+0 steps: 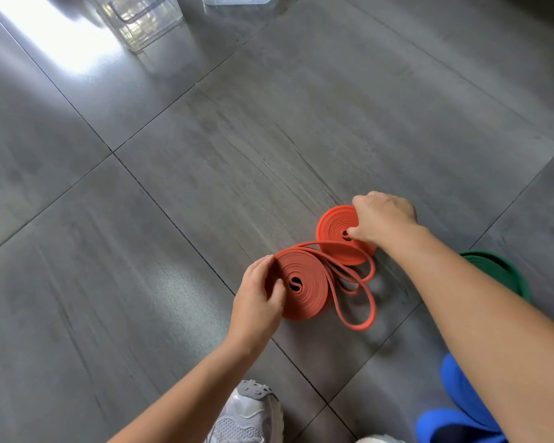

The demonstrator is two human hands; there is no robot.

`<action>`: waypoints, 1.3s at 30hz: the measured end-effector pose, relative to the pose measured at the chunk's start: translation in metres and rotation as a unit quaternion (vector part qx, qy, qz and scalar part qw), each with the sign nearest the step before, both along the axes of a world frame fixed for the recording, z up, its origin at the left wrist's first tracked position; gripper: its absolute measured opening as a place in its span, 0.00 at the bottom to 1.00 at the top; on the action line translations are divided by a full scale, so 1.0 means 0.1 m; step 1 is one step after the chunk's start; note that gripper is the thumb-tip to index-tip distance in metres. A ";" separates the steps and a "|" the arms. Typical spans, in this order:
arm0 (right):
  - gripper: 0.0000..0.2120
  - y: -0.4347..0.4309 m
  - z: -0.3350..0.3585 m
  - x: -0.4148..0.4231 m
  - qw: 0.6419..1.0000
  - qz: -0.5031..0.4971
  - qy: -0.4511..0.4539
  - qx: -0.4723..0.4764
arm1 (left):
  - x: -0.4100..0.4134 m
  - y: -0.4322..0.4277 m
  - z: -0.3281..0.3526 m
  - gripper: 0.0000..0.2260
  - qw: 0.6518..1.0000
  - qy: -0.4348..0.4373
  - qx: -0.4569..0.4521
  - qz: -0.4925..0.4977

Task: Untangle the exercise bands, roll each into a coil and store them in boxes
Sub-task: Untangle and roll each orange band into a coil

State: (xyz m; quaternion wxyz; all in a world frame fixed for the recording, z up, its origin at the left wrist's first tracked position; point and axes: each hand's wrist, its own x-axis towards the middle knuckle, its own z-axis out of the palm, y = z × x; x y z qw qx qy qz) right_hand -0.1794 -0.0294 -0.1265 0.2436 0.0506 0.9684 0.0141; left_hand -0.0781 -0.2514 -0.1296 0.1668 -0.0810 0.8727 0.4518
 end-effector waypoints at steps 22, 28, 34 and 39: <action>0.15 0.30 0.58 0.47 0.871 -0.283 0.181 -0.360 | -0.16 -0.01 0.22 0.18 0.938 -0.204 0.224 0.166; 0.23 -0.72 0.31 0.80 0.984 -0.033 0.058 -0.164 | -0.16 -0.04 0.16 0.23 0.925 -0.225 0.249 0.177; 0.27 -0.71 0.18 0.79 0.995 0.037 0.043 -0.088 | -0.03 0.02 0.04 0.24 0.983 -0.143 0.087 0.070; 0.29 -0.69 0.16 0.42 0.964 0.088 0.069 -0.240 | -0.06 0.02 -0.01 0.24 0.992 -0.117 0.039 0.029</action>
